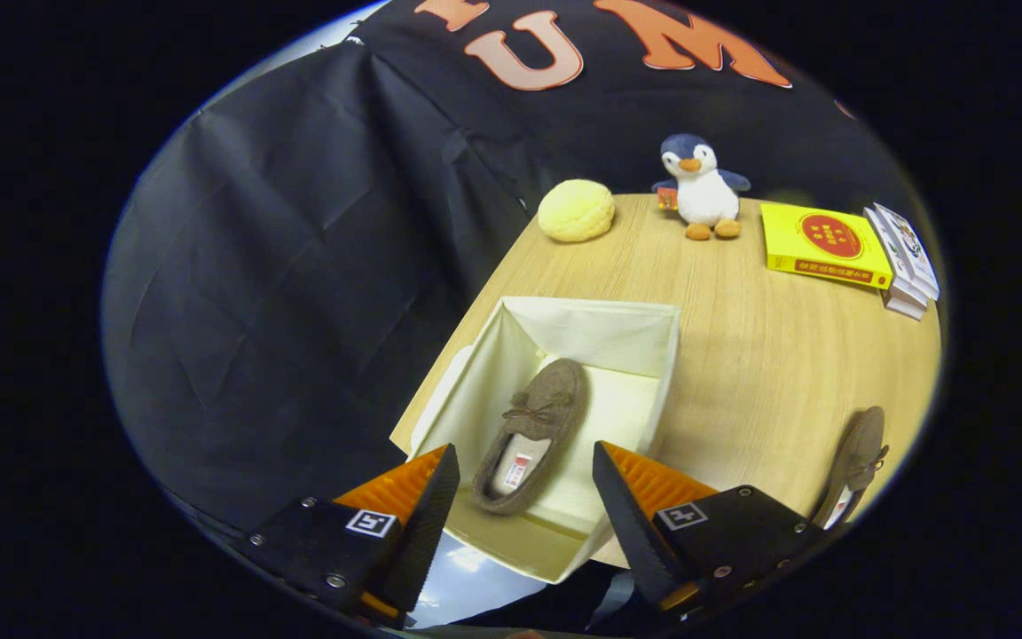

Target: Open the storage box then place both shoes into the box .Put the left shoe in first, then the right shoe, with the right side of both shoes facing outward in a uniform manner.

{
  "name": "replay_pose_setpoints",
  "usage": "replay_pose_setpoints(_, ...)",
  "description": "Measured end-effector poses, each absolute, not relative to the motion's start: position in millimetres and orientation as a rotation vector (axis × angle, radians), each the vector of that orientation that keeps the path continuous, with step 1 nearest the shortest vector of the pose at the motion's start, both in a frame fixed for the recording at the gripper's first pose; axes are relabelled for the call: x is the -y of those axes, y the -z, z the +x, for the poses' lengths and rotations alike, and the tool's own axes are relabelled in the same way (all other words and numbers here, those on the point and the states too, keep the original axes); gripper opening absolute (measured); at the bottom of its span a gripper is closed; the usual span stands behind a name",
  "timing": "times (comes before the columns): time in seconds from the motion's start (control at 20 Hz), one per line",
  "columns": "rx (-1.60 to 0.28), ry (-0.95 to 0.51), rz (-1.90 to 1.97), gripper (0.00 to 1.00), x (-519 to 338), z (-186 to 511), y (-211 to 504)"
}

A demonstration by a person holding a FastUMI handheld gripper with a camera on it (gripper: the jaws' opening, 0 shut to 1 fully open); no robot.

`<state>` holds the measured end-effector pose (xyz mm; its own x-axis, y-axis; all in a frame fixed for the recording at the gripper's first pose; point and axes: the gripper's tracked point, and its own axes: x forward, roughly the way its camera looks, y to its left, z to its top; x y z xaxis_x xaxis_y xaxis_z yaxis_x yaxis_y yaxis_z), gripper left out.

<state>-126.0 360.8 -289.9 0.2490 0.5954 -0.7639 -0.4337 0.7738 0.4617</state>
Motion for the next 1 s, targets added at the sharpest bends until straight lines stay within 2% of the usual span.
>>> replay_pose_setpoints(0.15,-1.039,-0.640,0.114,0.97,-307,-114,291)
replay_pose_setpoints(0.6,-1.082,-0.297,0.017,0.97,-106,-116,371)
replay_pose_setpoints(0.8,-1.102,-0.212,-0.019,0.91,-50,-114,403)
replay_pose_setpoints(1.0,-1.121,-0.173,-0.048,0.79,-24,-116,433)
